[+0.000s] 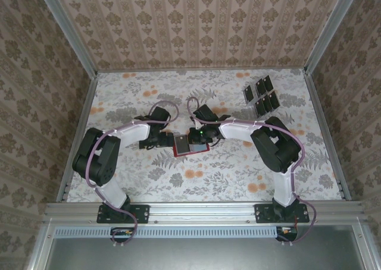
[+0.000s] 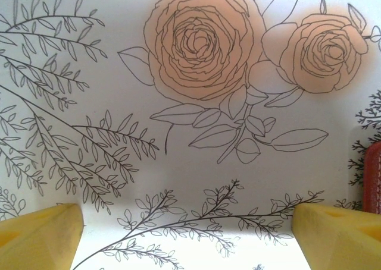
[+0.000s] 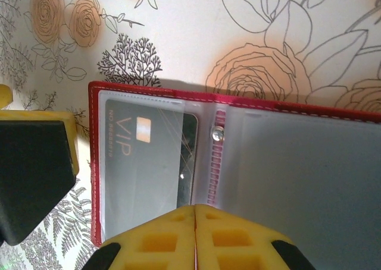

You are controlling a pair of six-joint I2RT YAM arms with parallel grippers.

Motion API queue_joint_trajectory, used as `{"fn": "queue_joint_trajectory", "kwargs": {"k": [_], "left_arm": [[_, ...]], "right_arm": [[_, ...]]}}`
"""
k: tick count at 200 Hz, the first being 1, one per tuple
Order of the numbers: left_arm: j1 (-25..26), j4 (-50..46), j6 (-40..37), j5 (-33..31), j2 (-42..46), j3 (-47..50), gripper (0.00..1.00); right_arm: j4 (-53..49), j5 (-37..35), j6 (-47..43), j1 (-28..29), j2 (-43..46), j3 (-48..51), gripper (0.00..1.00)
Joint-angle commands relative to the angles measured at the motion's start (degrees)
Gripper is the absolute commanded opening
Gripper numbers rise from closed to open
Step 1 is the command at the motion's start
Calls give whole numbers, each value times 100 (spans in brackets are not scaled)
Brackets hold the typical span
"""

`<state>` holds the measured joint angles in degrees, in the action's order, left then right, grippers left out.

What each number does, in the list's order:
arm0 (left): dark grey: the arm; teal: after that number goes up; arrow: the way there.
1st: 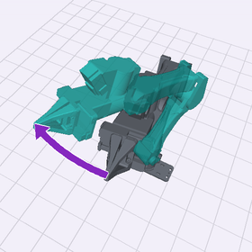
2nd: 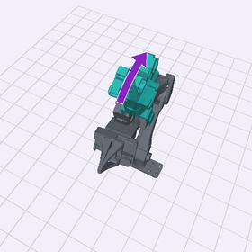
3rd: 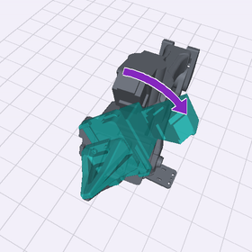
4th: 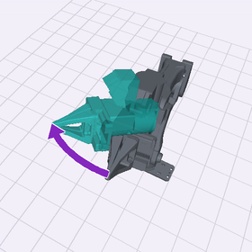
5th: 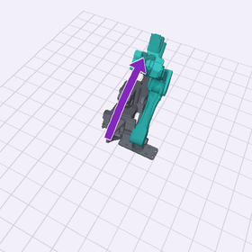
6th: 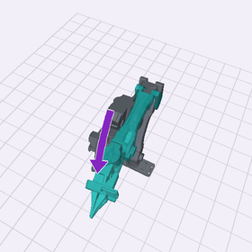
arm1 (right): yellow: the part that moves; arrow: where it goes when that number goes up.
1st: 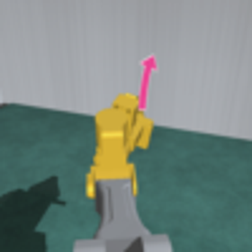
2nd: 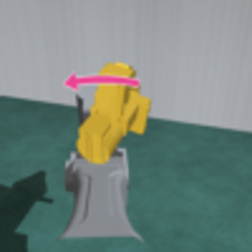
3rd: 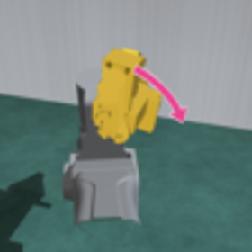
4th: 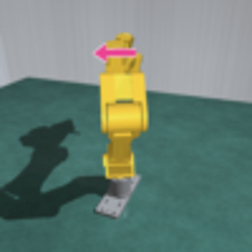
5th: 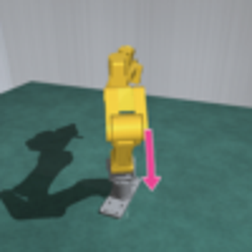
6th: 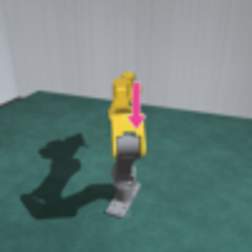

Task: Put the credit cards into the card holder
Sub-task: Insert the credit card into the card slot.

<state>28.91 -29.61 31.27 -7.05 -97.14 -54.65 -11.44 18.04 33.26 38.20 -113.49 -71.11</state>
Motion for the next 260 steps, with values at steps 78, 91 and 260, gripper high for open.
{"fn": "queue_joint_trajectory", "kwargs": {"k": [78,91,260], "left_arm": [[70,82,13,62,-209,-67,100],[71,95,2,63,-222,-56,100],[-96,-160,-15,49,474,144,100]], "right_arm": [[-114,213,132,214,-357,-473,10],[-100,243,161,230,-388,-506,9],[-148,26,63,39,67,-60,10]]}}
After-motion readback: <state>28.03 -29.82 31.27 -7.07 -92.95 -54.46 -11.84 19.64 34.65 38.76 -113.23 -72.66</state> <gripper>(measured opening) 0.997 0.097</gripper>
